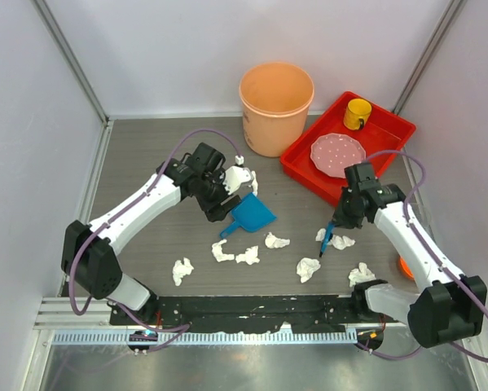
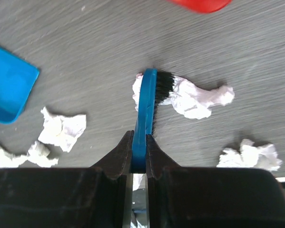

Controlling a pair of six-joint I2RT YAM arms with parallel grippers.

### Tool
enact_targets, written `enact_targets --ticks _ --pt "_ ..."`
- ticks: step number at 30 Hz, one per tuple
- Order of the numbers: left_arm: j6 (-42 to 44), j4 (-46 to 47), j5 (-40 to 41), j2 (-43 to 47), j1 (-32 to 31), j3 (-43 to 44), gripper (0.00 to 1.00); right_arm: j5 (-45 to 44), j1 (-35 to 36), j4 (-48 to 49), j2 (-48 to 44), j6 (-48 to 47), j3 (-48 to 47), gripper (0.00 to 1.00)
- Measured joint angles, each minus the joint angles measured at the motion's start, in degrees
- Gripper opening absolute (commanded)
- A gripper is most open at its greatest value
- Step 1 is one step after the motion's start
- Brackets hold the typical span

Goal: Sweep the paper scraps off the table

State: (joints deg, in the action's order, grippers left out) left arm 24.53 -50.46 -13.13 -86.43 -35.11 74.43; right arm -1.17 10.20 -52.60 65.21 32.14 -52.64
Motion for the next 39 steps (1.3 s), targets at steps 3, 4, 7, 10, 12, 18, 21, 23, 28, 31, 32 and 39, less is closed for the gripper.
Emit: enact_targets --ticks 3,4,7,10,12,18,21,23,28,31,32,39 --pt "0.0 0.0 0.0 0.3 0.0 0.0 0.69 0.3 5.2 0.3 0.0 2.5 0.0 0.01" --pt "0.0 0.0 0.0 0.5 0.0 0.0 0.69 0.3 7.2 0.3 0.3 2.9 -0.4 0.01" --pt "0.0 0.0 0.0 0.9 0.0 0.0 0.69 -0.5 13.1 -2.0 3.5 1.3 -6.3 0.01" --pt "0.0 0.0 -0.1 1.2 0.0 0.0 0.69 -2.8 16.5 -4.5 7.8 -2.9 -16.2 0.01" --pt "0.0 0.0 -0.1 1.3 0.0 0.0 0.69 -5.3 16.7 -6.9 9.1 -6.3 -22.4 0.01" --pt "0.2 0.0 -0.2 1.3 0.0 0.0 0.69 -9.0 16.1 -14.9 7.7 -20.6 -32.9 0.01" --pt "0.2 0.0 -0.4 1.3 0.0 0.0 0.69 -8.7 16.0 -17.8 4.4 -30.9 -31.5 0.01" --pt "0.2 0.0 -0.5 1.3 0.0 0.0 0.69 -6.8 16.0 -20.2 1.9 -39.2 -30.1 0.01" --pt "0.3 0.0 -0.9 1.3 0.0 -0.1 0.69 -0.7 16.4 -23.3 -2.7 -57.5 -25.8 0.01" --pt "0.4 0.0 -1.0 1.3 0.0 -0.2 0.69 6.5 16.4 -24.1 -5.3 -65.8 -24.2 0.01" --pt "0.4 0.1 -1.0 1.3 0.0 -0.3 0.68 8.1 16.5 -24.2 -6.3 -67.7 -23.7 0.01" --pt "0.7 0.1 -1.0 1.3 0.0 -0.5 0.68 6.1 16.9 -24.0 -12.1 -74.1 -9.1 0.01"
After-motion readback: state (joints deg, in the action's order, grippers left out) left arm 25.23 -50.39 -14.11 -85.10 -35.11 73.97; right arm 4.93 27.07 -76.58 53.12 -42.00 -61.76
